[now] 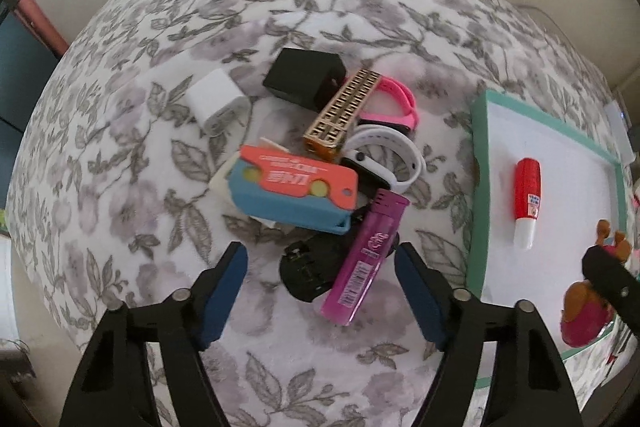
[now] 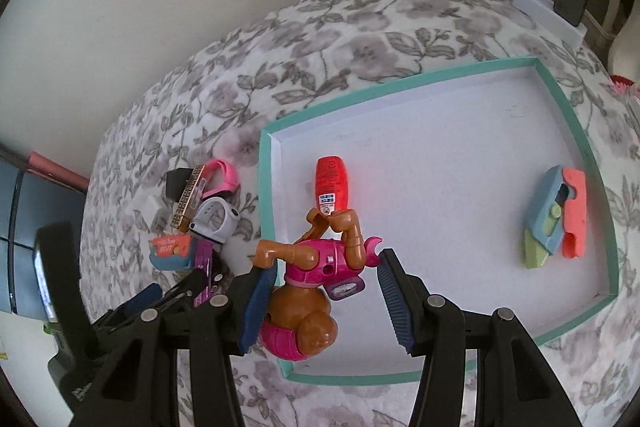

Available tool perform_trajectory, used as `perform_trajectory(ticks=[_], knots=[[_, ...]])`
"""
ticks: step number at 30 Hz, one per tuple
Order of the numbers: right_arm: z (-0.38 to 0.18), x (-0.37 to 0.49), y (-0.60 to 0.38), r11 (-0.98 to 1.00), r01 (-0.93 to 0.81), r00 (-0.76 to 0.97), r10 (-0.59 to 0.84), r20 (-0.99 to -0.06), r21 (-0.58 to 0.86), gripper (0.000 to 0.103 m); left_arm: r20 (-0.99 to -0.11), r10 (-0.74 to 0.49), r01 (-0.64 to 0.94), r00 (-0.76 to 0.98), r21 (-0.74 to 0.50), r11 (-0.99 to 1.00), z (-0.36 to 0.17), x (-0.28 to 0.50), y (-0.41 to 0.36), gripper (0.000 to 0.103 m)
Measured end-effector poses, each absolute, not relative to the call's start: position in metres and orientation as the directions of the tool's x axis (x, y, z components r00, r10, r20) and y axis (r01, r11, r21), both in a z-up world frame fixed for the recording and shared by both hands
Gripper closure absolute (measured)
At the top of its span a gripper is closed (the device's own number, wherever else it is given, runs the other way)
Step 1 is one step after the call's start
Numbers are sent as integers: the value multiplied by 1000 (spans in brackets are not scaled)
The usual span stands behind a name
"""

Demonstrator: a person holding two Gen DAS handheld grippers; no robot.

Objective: Organize rigid objects
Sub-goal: 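Grasp the pink lighter with the left gripper while the right gripper holds the figure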

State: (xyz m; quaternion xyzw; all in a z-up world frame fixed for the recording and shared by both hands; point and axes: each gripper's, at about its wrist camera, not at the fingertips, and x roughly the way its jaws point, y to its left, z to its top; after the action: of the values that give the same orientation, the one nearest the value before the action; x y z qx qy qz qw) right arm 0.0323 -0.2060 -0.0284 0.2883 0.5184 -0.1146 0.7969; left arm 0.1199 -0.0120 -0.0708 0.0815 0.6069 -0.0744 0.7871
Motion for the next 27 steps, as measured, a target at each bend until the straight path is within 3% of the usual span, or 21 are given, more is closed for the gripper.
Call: perform_trajectory(ticks=[7,9,16,17,18,19,27], knots=[[-27,32,-204,814,464,442,128,-888,349,48,-970,-2,271,244,66,960,-80,117,-29,56],[-27,32,-204,815,461,443,131,-887,351,48,-972,-19,278,235,49,959,-82,117,-32,67],[-29,29,-212,797,474,443,154,-883,376,48,-968,-21,293,249,55,955,-80,115,-34,70],[-28,29,-213,795,474,444,156,-883,379,48,-968,-33,289,248,41,956,-78,115,-33,72],[-28,29,-213,793,474,445,159,-881,382,48,-968,-40,287,248,34,957,-76,115,-33,83],[-27,29,-214,793,472,448,161,-879,386,48,-968,-43,284,248,30,958,-75,115,-32,85],[-26,27,-216,790,473,450,164,-878,390,48,-968,-45,273,247,25,962,-72,115,-29,85]])
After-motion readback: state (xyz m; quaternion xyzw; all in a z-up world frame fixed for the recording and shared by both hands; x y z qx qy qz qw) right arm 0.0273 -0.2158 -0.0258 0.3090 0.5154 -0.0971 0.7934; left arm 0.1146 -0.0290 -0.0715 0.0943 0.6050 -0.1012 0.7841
